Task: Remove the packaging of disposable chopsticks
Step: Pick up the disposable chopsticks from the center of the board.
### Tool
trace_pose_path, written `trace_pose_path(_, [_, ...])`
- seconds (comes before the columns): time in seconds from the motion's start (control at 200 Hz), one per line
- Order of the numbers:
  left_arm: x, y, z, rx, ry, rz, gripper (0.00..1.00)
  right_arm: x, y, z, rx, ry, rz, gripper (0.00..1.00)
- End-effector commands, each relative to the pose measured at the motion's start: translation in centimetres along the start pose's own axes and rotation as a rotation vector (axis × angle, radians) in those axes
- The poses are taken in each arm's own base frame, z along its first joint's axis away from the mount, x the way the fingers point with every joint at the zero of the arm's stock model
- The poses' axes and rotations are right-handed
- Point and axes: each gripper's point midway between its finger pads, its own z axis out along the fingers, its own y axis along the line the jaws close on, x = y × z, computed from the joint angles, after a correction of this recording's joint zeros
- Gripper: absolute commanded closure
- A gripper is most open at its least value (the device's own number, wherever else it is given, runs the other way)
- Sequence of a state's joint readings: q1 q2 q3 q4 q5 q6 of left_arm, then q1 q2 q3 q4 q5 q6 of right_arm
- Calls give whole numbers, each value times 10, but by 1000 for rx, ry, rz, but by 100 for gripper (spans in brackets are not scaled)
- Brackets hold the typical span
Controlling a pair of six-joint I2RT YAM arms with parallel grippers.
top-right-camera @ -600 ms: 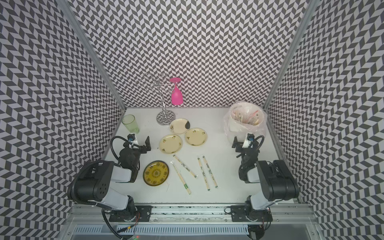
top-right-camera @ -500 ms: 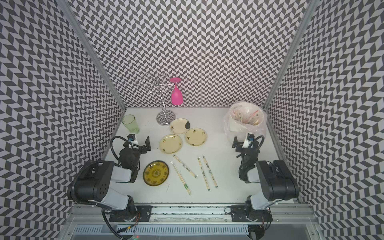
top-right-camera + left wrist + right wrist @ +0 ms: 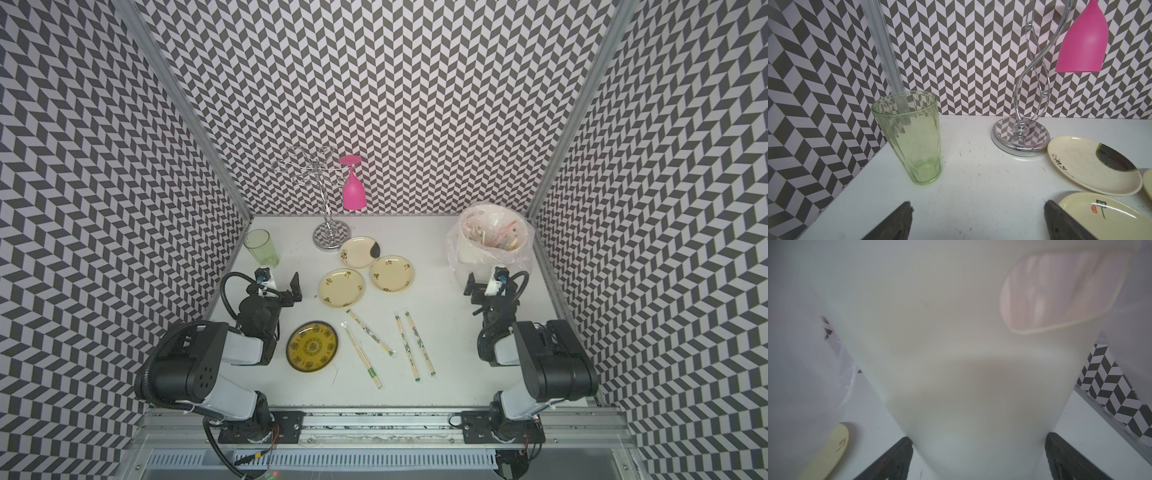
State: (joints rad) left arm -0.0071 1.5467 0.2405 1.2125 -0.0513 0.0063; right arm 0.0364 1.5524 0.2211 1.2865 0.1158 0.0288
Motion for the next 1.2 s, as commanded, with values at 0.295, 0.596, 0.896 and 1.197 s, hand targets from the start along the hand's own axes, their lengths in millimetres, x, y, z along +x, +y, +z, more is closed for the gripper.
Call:
trace_pose_path(0.295, [-12,-1,3,-3,-46,-10,0,-21,-1,2,10,-86,2,1])
trace_pose_path(0.596, [-25,-6,-7,33,-96,3,5,-25,-13,-20,73,-119,30,1])
trace_pose_path(0.896, [-78,-22,-42,14,-232,72,11,-49,-31,-42,171,-97,98,1])
trace_pose_path(1.197, [-147,-97,-76,245,-349,84,23,-61,-20,-62,107,-15,274,9])
